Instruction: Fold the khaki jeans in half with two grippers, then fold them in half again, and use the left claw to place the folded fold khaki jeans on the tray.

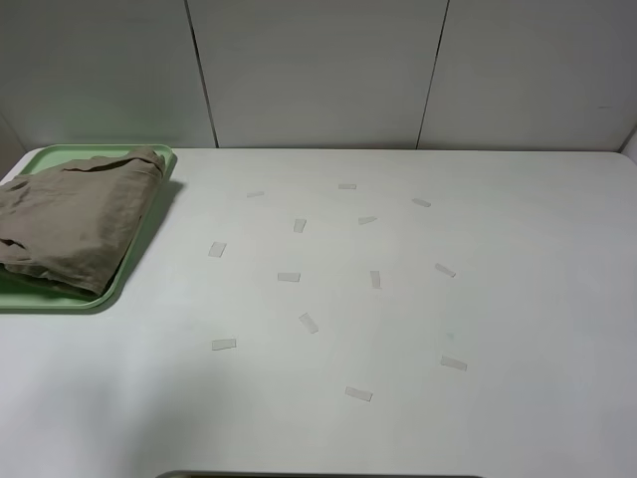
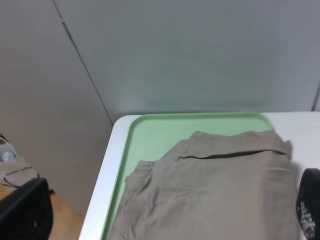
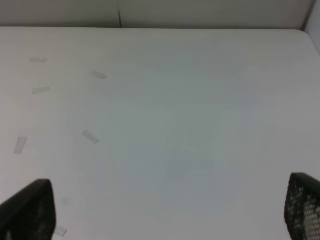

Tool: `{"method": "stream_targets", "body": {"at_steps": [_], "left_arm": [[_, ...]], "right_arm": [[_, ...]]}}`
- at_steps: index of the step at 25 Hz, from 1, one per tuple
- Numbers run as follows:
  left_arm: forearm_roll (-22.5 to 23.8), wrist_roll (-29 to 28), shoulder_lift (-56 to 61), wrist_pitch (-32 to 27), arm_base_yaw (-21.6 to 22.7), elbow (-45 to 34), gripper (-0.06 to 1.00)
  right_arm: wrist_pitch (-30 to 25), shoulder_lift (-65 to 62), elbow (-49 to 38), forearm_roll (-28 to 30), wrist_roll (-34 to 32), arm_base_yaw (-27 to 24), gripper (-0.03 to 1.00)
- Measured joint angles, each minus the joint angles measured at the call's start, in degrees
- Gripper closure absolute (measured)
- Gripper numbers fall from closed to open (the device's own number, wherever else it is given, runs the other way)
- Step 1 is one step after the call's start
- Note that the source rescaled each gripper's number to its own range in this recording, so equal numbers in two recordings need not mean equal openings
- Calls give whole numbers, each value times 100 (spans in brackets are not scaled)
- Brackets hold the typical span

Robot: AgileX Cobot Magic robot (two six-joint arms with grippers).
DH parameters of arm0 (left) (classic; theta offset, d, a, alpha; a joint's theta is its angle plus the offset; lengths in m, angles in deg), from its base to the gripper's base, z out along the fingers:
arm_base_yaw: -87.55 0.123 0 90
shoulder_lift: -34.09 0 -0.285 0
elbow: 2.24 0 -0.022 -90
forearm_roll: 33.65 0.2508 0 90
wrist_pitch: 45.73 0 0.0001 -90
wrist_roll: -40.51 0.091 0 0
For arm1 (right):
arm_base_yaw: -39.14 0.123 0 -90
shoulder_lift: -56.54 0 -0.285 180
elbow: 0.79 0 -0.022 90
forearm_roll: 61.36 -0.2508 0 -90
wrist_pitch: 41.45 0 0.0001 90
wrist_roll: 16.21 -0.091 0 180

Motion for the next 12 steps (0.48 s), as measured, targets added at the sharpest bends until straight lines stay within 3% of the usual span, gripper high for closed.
{"method": "stream_targets", "body": {"at_steps": [4,7,12], "left_arm": [[-294,241,697,-987,0,-33,-4],[-780,671,1092,-1684,0,-43,-4],[-1658,1312,1878,-2249,0,-256,-4]], "right_arm": [[0,0,0,0,0,0,-3],[0,0,0,0,0,0,-3],[0,0,0,0,0,0,-3]]}}
